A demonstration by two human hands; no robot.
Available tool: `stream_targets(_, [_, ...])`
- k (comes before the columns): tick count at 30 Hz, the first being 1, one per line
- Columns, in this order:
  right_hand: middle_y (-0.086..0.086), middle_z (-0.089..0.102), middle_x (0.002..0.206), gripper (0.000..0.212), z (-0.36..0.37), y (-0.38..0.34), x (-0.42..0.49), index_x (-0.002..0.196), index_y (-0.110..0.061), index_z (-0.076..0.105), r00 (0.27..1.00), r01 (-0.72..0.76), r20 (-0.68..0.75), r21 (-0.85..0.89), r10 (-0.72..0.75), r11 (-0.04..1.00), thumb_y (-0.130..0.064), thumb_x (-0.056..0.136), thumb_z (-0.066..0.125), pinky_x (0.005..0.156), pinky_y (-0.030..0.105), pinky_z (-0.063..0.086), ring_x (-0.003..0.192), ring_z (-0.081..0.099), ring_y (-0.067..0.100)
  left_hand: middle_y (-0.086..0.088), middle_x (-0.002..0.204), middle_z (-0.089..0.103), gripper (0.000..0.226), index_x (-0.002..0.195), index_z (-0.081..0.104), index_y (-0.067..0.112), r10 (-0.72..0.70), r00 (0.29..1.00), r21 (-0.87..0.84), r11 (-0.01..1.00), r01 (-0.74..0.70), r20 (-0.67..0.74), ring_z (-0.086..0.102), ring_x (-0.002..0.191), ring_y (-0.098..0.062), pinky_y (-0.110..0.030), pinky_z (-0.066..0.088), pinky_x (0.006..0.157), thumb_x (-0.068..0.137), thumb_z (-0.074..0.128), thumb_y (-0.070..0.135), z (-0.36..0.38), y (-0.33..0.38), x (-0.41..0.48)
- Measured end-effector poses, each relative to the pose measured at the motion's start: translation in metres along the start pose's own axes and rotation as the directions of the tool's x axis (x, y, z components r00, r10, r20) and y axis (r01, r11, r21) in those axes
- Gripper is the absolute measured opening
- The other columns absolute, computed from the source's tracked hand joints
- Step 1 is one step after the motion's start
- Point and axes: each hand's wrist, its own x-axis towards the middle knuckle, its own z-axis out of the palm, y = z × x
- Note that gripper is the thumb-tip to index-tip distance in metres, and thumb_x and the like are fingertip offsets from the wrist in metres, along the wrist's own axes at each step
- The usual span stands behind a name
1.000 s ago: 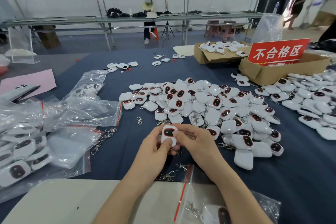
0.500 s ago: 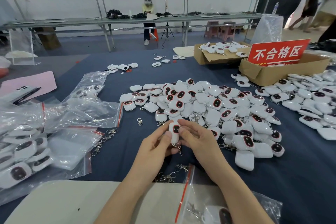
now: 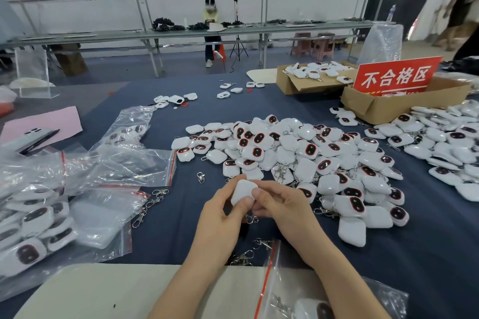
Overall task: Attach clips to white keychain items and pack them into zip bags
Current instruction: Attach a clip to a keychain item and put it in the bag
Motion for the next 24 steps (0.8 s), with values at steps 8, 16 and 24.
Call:
stream_targets(8, [0.014, 0.076, 0.087, 0.01, 0.0009, 0.0032, 0.0027, 0.099, -0.01, 0.073, 0.991, -0.053, -0.112, 0.145, 0.07, 0.988, -0.017, 0.092, 0.071, 0.067, 0.033, 0.062, 0.073, 0.072, 0.027, 0.008, 0.089, 0.077, 0.022, 0.118, 0.057, 0.04, -0.008, 1.0, 0.001, 1.0, 0.008, -0.015, 0.07, 0.076, -0.018, -0.027, 0.057, 0.07, 0.102, 0.058, 0.025, 0.0048, 0.0025, -0.003])
stream_targets(16, [0.0, 0.075, 0.082, 0.018, 0.0005, 0.0002, 0.0016, 0.1, -0.026, 0.073, 1.0, -0.021, 0.002, 0.059, 0.021, 0.998, -0.01, 0.092, 0.071, 0.065, 0.023, 0.058, 0.067, 0.07, 0.016, -0.015, 0.073, 0.07, 0.01, 0.098, 0.052, 0.041, -0.03, 0.995, -0.009, 1.0, 0.029, -0.098, 0.067, 0.071, -0.034, -0.032, 0.051, 0.06, 0.102, 0.057, 0.033, 0.0017, 0.0024, -0.0077])
stream_targets(24, [0.002, 0.074, 0.08, 0.017, -0.0017, 0.0022, 0.0025, 0.09, -0.027, 0.075, 0.999, -0.04, 0.0, 0.049, 0.04, 0.998, -0.01, 0.091, 0.072, 0.063, 0.019, 0.054, 0.066, 0.069, 0.012, -0.011, 0.07, 0.074, 0.015, 0.093, 0.053, 0.035, -0.06, 0.996, -0.037, 0.998, 0.057, -0.068, 0.071, 0.066, -0.031, -0.037, 0.058, 0.067, 0.105, 0.051, 0.026, 0.0006, 0.0011, -0.0046])
